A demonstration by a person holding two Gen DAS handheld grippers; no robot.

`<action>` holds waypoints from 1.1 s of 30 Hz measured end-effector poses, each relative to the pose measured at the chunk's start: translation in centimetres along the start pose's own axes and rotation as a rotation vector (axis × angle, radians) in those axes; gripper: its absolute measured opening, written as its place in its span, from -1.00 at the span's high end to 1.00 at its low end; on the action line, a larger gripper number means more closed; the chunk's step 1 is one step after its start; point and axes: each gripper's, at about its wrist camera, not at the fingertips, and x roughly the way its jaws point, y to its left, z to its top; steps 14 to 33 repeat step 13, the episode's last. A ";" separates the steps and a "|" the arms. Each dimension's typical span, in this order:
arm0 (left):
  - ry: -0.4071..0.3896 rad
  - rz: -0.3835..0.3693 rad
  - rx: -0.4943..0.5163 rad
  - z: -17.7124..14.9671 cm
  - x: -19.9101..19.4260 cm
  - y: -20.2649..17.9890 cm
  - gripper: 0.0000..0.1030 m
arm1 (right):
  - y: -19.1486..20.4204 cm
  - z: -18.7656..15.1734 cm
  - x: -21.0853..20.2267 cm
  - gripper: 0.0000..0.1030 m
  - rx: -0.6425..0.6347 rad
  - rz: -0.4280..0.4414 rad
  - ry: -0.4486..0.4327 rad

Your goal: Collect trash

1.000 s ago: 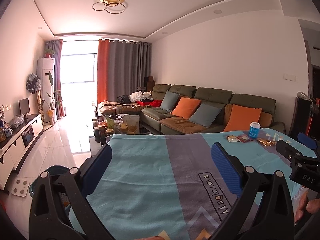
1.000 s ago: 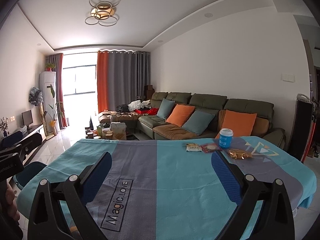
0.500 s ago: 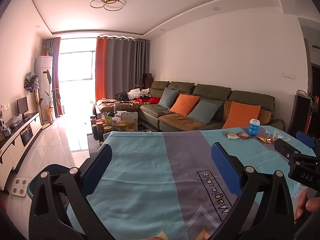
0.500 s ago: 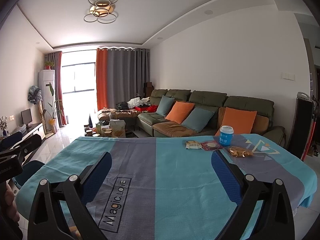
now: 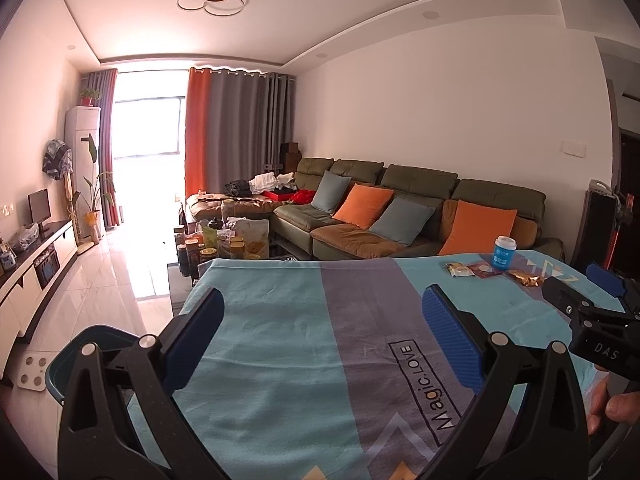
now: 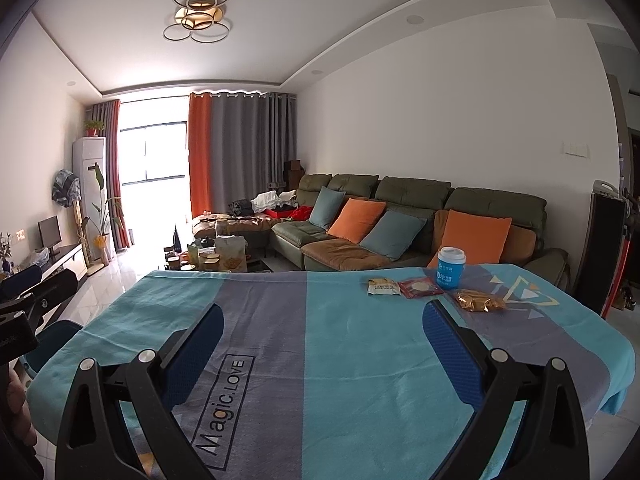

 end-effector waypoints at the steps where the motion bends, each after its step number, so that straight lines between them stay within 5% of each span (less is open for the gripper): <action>1: 0.001 0.002 -0.002 0.0 0.2 0.0 -0.89 | -0.1 0.0 0.1 -0.87 0.001 -0.003 0.003; 10: 0.057 0.012 0.012 0.5 4.4 0.4 -0.89 | -3.2 0.8 3.3 -0.87 -0.028 -0.047 0.018; 13: 0.100 -0.006 0.013 1.1 7.7 1.0 -0.89 | -6.8 1.7 7.4 -0.87 -0.051 -0.048 0.103; 33: 0.100 -0.006 0.013 1.1 7.7 1.0 -0.89 | -6.8 1.7 7.4 -0.87 -0.051 -0.048 0.103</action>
